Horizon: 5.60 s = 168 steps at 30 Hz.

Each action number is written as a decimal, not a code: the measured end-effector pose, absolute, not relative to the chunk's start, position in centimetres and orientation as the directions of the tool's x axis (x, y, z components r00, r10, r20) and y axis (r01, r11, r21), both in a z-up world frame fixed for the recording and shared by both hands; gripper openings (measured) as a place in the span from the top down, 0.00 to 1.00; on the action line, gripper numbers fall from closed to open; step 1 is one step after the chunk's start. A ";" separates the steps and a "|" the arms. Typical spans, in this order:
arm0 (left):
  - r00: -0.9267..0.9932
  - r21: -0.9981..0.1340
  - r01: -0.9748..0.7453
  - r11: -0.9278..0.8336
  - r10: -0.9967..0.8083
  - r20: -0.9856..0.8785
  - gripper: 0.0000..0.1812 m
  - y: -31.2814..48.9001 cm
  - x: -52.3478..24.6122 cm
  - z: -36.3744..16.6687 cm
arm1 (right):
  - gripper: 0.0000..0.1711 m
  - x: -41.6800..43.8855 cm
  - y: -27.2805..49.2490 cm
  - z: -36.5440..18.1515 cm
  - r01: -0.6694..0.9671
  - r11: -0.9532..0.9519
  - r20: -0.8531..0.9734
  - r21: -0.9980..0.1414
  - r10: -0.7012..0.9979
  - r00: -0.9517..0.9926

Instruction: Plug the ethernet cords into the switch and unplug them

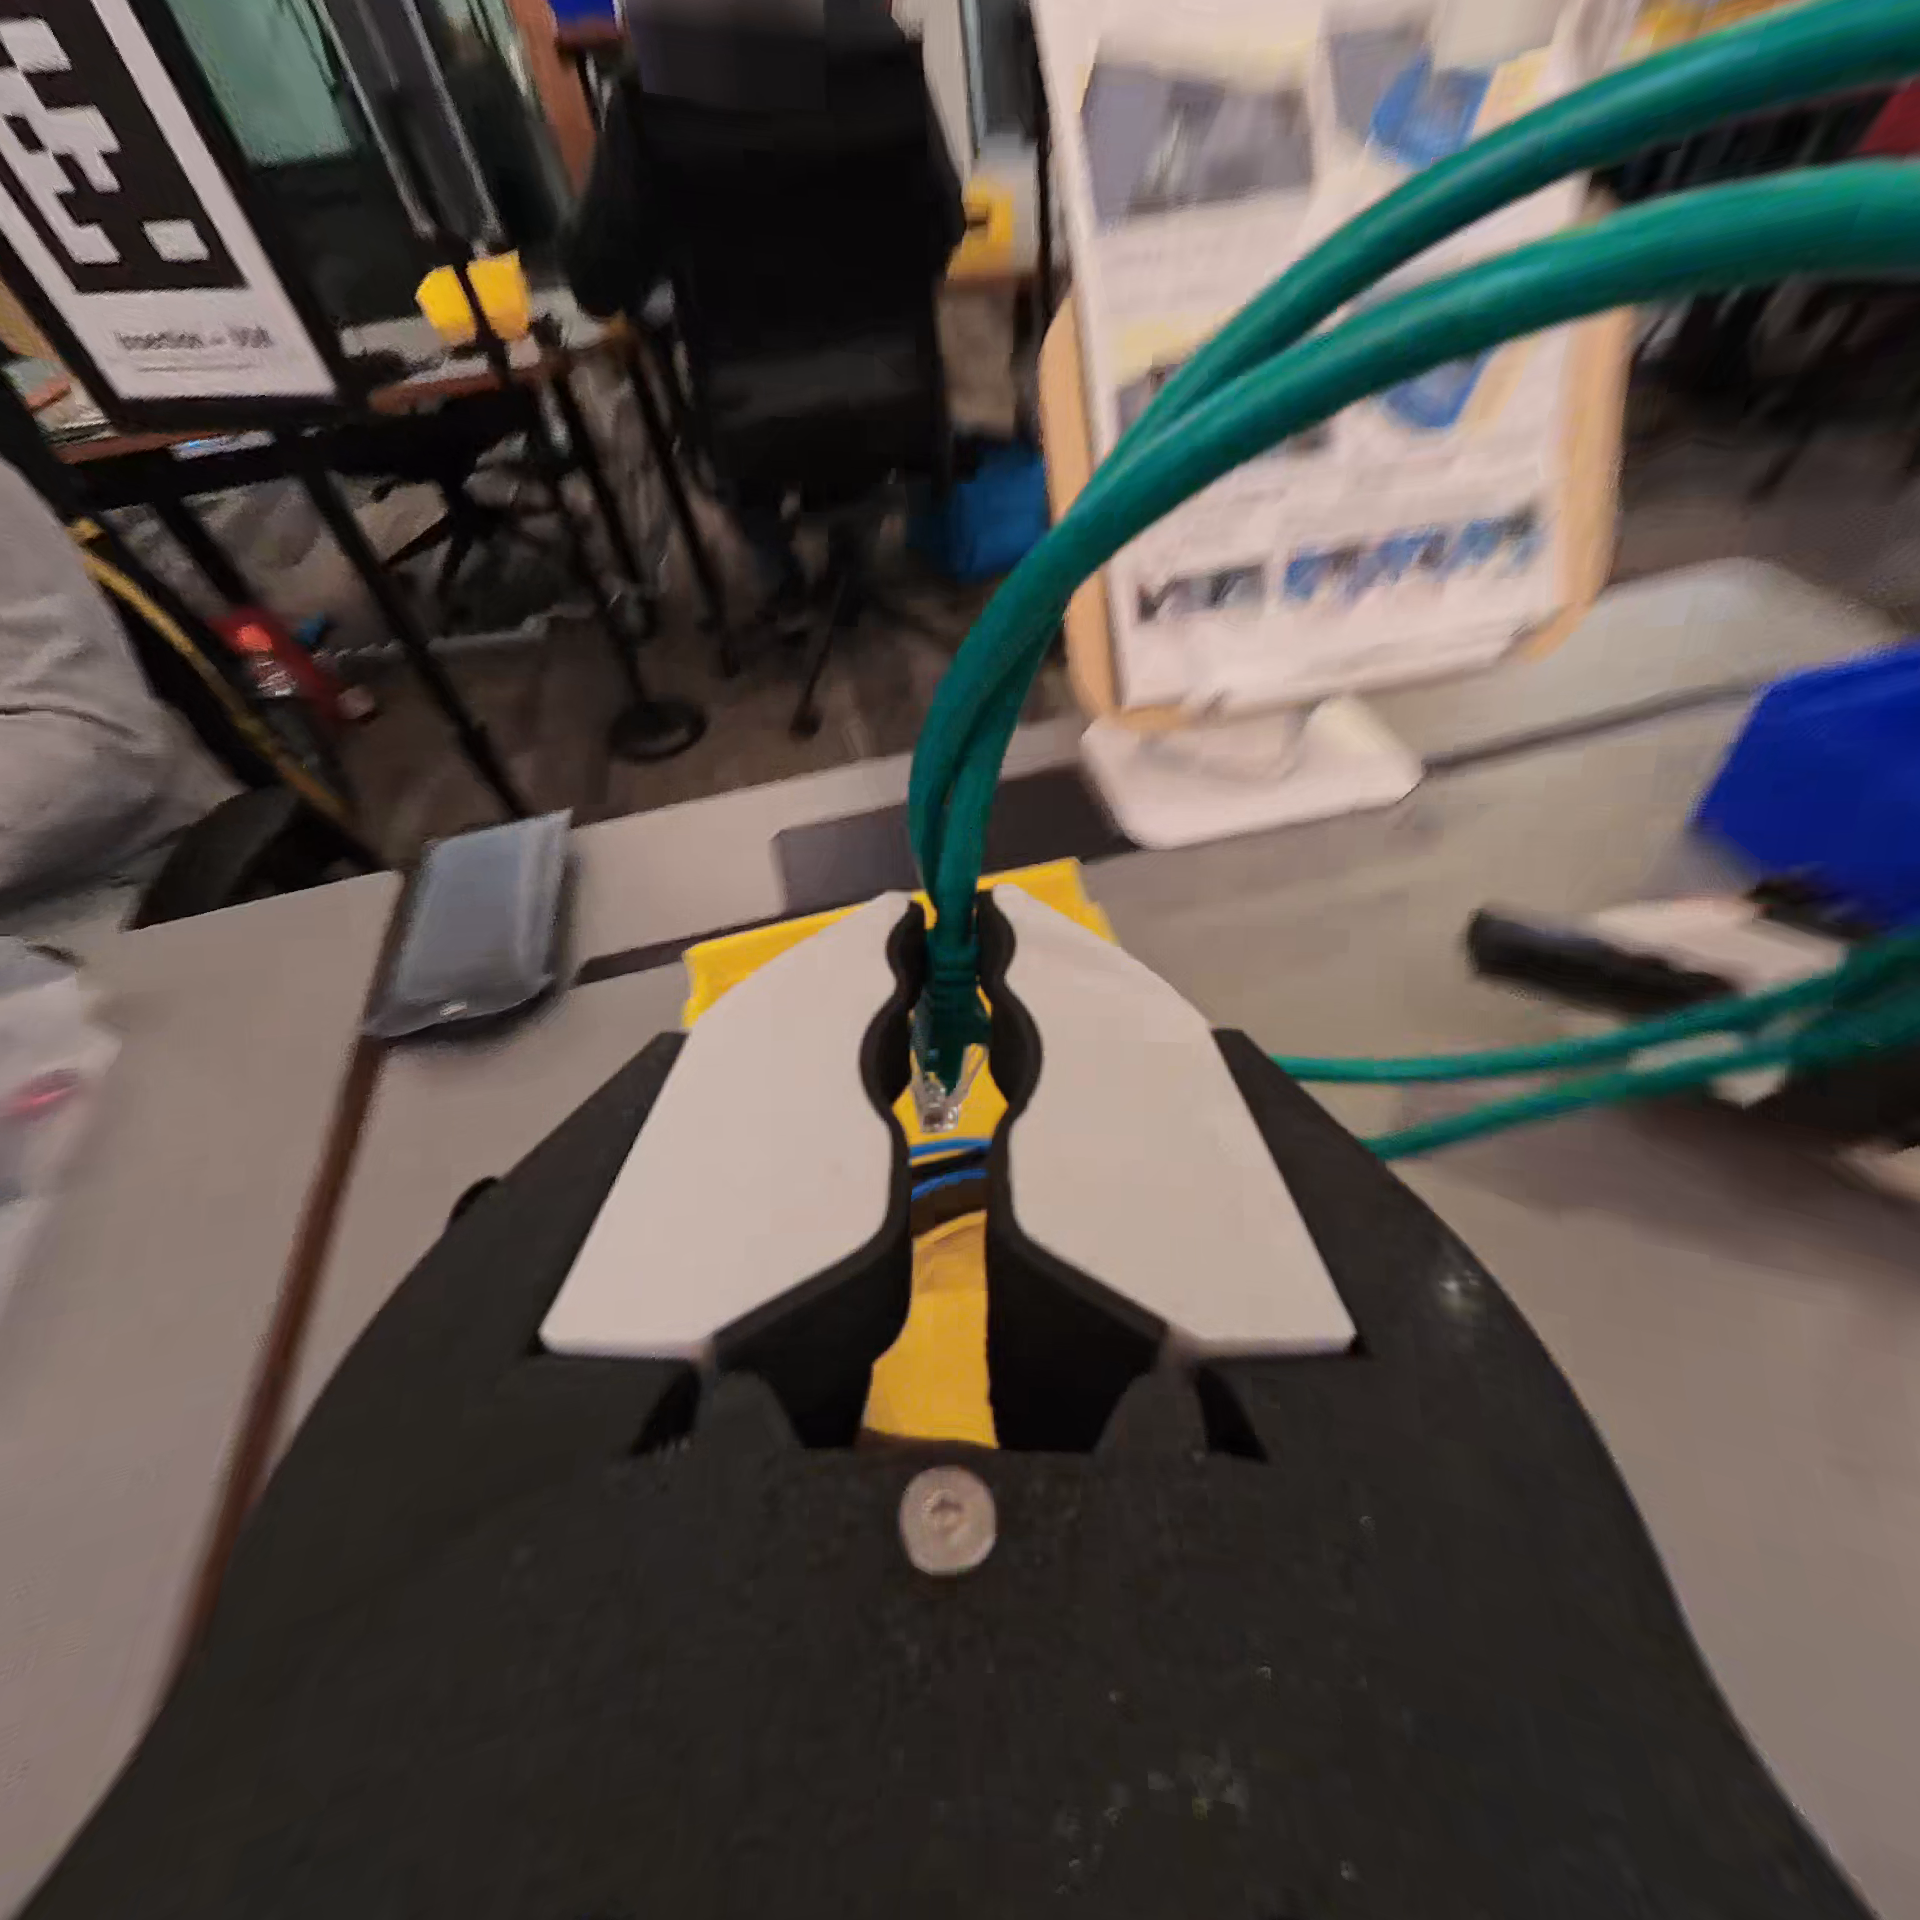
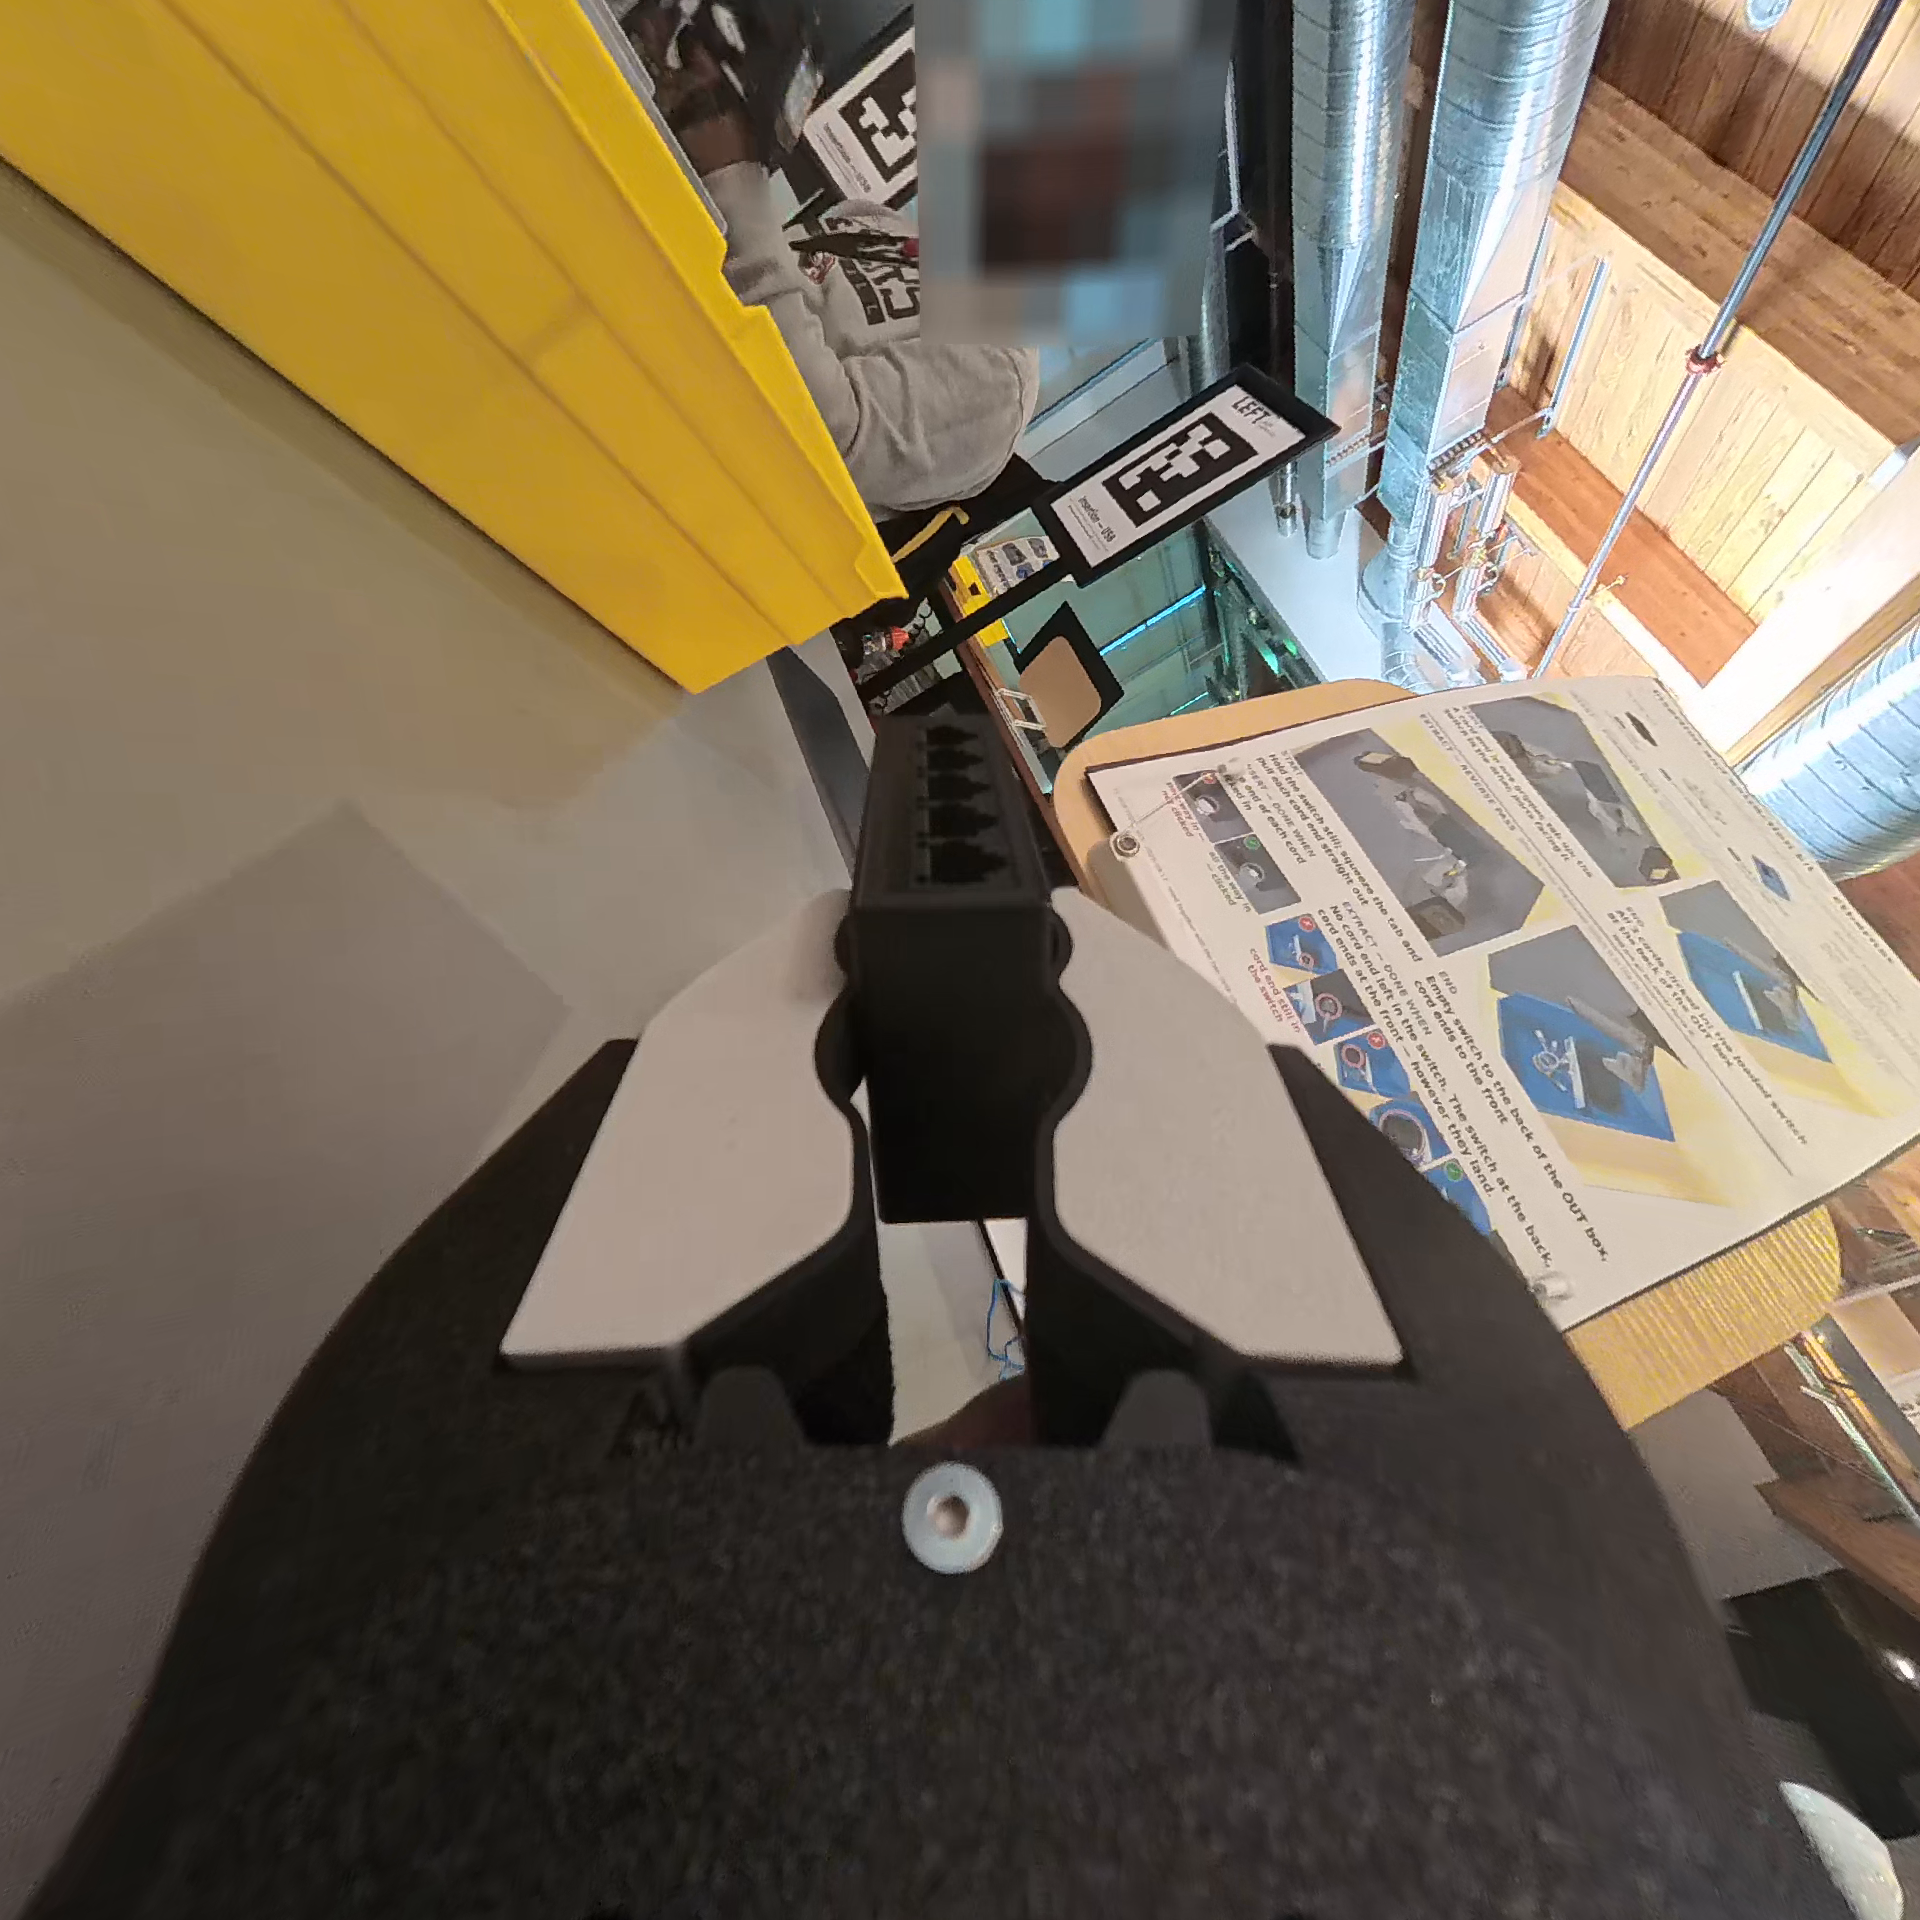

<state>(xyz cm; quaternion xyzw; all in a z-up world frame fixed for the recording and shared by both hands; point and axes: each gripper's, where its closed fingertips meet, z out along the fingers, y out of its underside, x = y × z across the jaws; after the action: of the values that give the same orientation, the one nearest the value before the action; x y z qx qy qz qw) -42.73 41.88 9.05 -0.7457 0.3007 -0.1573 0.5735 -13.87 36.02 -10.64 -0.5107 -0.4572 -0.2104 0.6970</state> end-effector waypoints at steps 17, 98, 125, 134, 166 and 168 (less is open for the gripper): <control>0.733 -0.445 -0.415 -0.793 -0.582 0.352 0.95 20.5 -35.9 -17.9 | 0.83 -13.8 36.0 -10.7 0.754 0.389 0.847 -0.529 0.183 0.499; 0.584 -0.662 -0.626 -0.412 -0.810 -0.049 0.90 19.2 -28.1 -19.9 | 0.83 -13.7 36.3 -11.4 0.764 0.363 0.845 -0.534 0.207 0.493; 0.504 -0.799 -0.455 -0.393 -0.854 0.133 0.82 19.1 -32.6 -16.3 | 0.83 -13.6 36.6 -11.6 0.758 0.350 0.835 -0.551 0.223 0.503; 0.573 -0.727 -0.463 -0.507 -0.797 0.190 0.74 19.9 -32.9 -16.6 | 0.83 -13.6 36.7 -11.8 0.760 0.345 0.834 -0.551 0.228 0.502; 0.584 -0.689 -0.551 -0.470 -0.807 0.083 0.86 20.3 -34.3 -19.0 | 0.83 -13.7 36.8 -12.3 0.774 0.338 0.844 -0.535 0.241 0.478; 0.587 -0.653 -0.602 -0.459 -0.809 0.027 0.84 20.3 -34.4 -20.0 | 0.83 -13.8 36.8 -12.3 0.772 0.339 0.843 -0.537 0.243 0.480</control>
<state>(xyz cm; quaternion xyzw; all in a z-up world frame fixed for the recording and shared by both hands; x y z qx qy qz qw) -34.45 20.31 -19.96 -0.8370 0.4214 -0.1696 0.3049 -13.75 36.80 -12.33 -0.5397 -0.4701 -0.1977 0.6698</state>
